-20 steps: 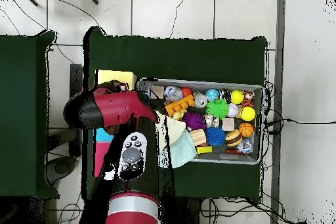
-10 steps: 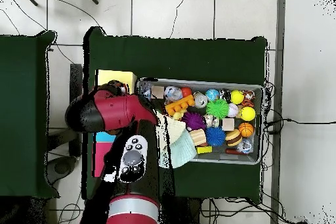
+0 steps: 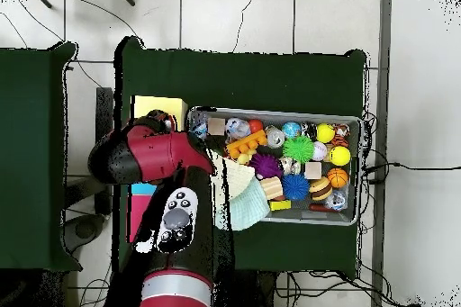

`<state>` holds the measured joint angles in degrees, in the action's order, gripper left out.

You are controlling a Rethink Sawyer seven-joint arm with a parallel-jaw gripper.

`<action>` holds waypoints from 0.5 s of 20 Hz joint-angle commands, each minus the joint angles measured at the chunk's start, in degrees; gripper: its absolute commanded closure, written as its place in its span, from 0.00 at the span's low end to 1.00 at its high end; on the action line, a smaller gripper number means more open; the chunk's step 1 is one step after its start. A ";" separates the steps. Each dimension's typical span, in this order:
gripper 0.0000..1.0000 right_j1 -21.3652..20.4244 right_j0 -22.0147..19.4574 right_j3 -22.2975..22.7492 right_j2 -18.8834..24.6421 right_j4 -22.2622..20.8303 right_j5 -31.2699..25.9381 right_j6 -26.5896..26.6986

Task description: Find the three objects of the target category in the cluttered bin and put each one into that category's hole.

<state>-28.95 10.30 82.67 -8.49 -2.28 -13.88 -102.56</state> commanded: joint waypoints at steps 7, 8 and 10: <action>1.00 12.26 -0.73 5.77 1.83 0.41 2.83 -10.81; 1.00 11.85 -0.72 6.06 1.76 0.36 2.80 -10.75; 1.00 9.78 -1.52 7.59 2.62 0.42 1.28 -10.07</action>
<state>-28.63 11.16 82.73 -9.48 -2.25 -12.61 -102.56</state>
